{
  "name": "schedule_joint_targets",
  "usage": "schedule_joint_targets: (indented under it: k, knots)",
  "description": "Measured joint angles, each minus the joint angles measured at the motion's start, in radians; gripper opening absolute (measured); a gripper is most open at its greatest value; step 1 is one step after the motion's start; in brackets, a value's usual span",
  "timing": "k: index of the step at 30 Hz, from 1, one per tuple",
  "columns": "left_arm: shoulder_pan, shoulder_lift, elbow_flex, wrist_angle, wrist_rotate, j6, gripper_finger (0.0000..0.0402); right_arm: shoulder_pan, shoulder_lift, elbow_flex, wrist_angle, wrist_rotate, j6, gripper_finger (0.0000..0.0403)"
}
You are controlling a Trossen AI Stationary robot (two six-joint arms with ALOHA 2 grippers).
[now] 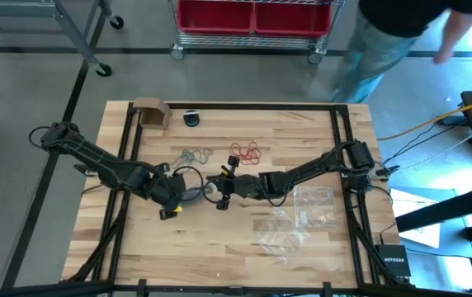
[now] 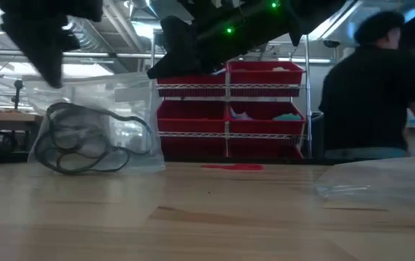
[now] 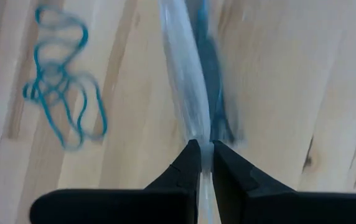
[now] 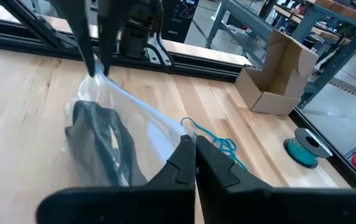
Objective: Sort rubber bands
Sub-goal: Close the transparent zip bag, then open the transparent zip bag
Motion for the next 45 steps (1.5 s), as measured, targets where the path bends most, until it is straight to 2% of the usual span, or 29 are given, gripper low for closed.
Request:
schedule_joint_targets:
  k: [2,7,21,26,31,35,38,42,45]
  knots:
    - [-0.014,0.000,-0.002,-0.061,0.046,-0.025,0.0020,-0.001,-0.002,0.000,-0.010,0.021,0.014,0.0000]
    - [-0.057,0.000,-0.003,-0.165,0.071,-0.068,0.0020,-0.002,-0.004,0.000,-0.010,0.017,0.029,0.0000]
    - [-0.087,-0.003,-0.003,-0.148,0.050,-0.111,0.0023,-0.007,-0.004,0.000,-0.027,-0.068,0.035,0.0000]
    - [-0.065,-0.006,-0.002,-0.210,0.048,-0.189,0.0067,-0.034,-0.003,-0.001,-0.078,-0.136,0.036,0.0007]
    - [-0.027,-0.057,0.044,-0.241,0.025,-0.250,0.0134,-0.086,-0.023,0.026,-0.251,-0.280,0.035,0.0062]
    - [-0.025,-0.121,0.060,-0.081,-0.169,-0.257,0.0172,-0.122,-0.046,0.108,-0.484,-0.351,0.035,0.0115]
    - [-0.022,-0.135,0.023,0.071,-0.281,-0.178,0.0186,-0.136,-0.057,0.157,-0.639,-0.416,0.053,0.0142]
    - [0.003,-0.120,-0.097,0.317,-0.297,-0.110,0.0190,-0.138,-0.076,0.161,-0.756,-0.462,0.111,0.0155]
    - [0.008,-0.091,-0.205,0.414,-0.274,-0.143,0.0186,-0.128,-0.076,0.130,-0.783,-0.474,0.180,0.0156]
